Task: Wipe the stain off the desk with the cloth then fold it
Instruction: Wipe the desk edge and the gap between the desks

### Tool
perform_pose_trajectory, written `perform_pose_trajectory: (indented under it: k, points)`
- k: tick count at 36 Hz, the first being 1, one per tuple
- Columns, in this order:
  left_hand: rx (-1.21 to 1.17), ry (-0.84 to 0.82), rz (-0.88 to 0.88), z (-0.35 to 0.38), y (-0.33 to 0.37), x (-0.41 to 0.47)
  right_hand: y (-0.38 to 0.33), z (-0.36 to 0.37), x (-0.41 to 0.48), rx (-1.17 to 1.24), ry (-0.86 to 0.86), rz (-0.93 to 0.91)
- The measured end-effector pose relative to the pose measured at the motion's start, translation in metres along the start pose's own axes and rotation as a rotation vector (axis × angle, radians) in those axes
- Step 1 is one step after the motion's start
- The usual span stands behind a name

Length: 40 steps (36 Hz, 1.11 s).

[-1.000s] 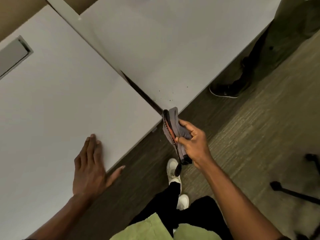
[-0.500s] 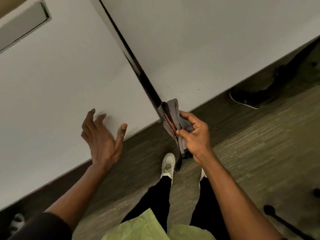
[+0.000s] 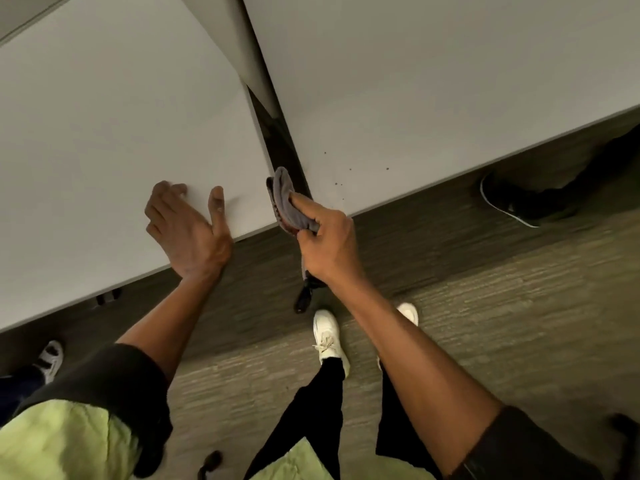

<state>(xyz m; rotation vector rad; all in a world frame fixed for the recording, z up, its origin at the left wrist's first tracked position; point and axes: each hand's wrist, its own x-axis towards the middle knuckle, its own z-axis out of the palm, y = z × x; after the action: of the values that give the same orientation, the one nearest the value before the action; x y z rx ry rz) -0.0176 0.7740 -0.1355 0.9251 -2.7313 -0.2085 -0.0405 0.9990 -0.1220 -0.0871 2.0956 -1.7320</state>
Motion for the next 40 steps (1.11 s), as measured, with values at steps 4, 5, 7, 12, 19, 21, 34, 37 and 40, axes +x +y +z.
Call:
perform_pose_trajectory:
  k: [4, 5, 7, 12, 19, 21, 34, 37, 40]
  points:
    - [0.016, -0.002, 0.012, 0.0, -0.001, -0.001, -0.02, 0.001, 0.056, -0.09, -0.013, -0.04]
    - [0.018, -0.004, 0.016, 0.0, 0.0, -0.001, -0.026, 0.0, 0.07, -0.12, -0.014, -0.052]
    - [0.026, -0.01, 0.015, 0.0, 0.0, -0.001, -0.037, -0.001, 0.086, -0.176, -0.037, -0.078]
    - [0.03, -0.014, 0.015, 0.0, -0.001, -0.002, -0.031, -0.005, 0.05, -0.218, -0.081, -0.075]
    - [0.04, -0.015, 0.025, 0.002, -0.002, -0.001, -0.004, -0.01, -0.017, -0.174, -0.097, -0.065]
    - [0.039, -0.003, 0.029, 0.003, -0.002, -0.001, -0.004, -0.008, -0.007, -0.191, -0.091, -0.058]
    - [0.06, -0.005, 0.045, 0.007, -0.008, 0.001, -0.046, 0.002, 0.091, -0.263, -0.056, -0.084]
    - [0.059, 0.001, 0.045, 0.01, -0.012, 0.002, -0.029, 0.001, 0.051, -0.251, -0.063, -0.083]
    - [0.058, 0.003, 0.05, 0.012, -0.013, 0.002, -0.011, -0.005, 0.007, -0.232, -0.083, -0.052]
